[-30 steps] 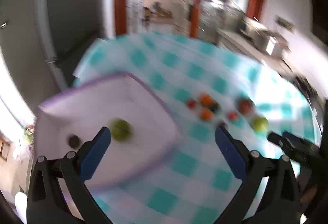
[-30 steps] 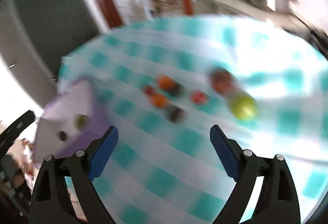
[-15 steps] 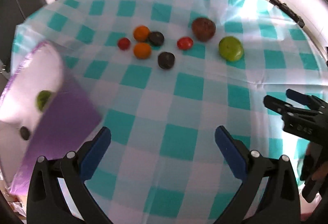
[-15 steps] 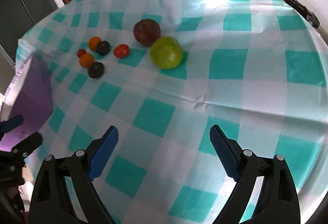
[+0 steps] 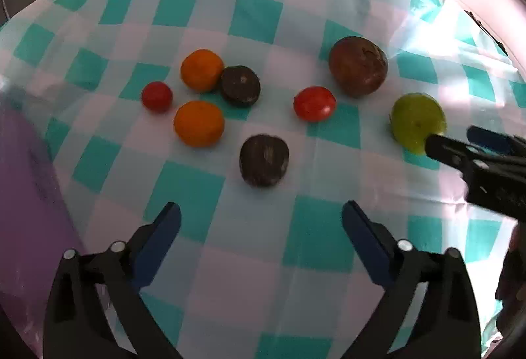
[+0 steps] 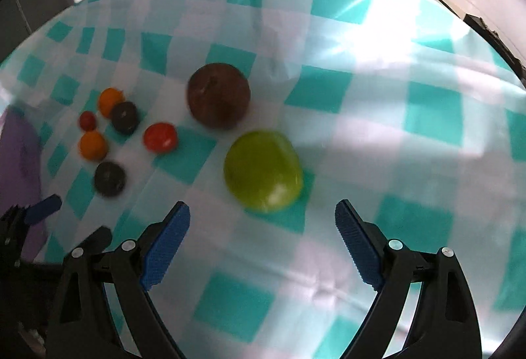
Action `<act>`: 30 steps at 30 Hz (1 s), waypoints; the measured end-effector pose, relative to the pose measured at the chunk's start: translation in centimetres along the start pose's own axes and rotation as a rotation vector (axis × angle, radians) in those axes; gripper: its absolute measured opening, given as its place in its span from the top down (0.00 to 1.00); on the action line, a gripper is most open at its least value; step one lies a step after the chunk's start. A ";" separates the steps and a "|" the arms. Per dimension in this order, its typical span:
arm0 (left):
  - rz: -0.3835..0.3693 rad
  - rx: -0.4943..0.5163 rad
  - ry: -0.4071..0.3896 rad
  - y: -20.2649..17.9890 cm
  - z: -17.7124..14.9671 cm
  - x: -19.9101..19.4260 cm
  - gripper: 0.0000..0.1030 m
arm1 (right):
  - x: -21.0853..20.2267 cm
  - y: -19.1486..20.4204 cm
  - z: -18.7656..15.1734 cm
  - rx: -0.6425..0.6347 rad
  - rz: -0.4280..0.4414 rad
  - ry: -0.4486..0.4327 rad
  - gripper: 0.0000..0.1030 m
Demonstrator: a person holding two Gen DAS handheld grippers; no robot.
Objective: Organize fruits
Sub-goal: 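Grasp the green tomato with the right gripper while the left grasps a dark fruit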
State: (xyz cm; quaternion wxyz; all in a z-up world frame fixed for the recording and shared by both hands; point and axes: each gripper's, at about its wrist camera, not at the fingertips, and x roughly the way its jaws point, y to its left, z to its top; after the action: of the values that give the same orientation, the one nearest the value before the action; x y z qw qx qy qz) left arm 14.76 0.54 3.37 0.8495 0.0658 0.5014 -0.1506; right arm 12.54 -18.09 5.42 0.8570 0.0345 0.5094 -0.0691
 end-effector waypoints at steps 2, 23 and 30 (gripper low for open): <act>-0.001 0.016 -0.012 0.0 0.5 0.6 0.09 | 1.2 0.0 0.7 0.000 -0.033 0.013 0.19; -0.039 0.181 -0.053 -1.7 3.6 4.7 0.64 | 5.1 1.2 0.7 0.013 0.012 0.067 0.39; -0.042 0.185 0.019 -1.6 -0.6 1.1 0.66 | 1.4 0.6 -4.9 0.079 0.139 0.090 0.40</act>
State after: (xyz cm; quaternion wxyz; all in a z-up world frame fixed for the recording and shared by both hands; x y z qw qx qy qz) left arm 14.21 -1.03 2.15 0.8316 0.1347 0.4946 -0.2135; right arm 9.02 -16.98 1.81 0.8339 0.1067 0.5408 -0.0278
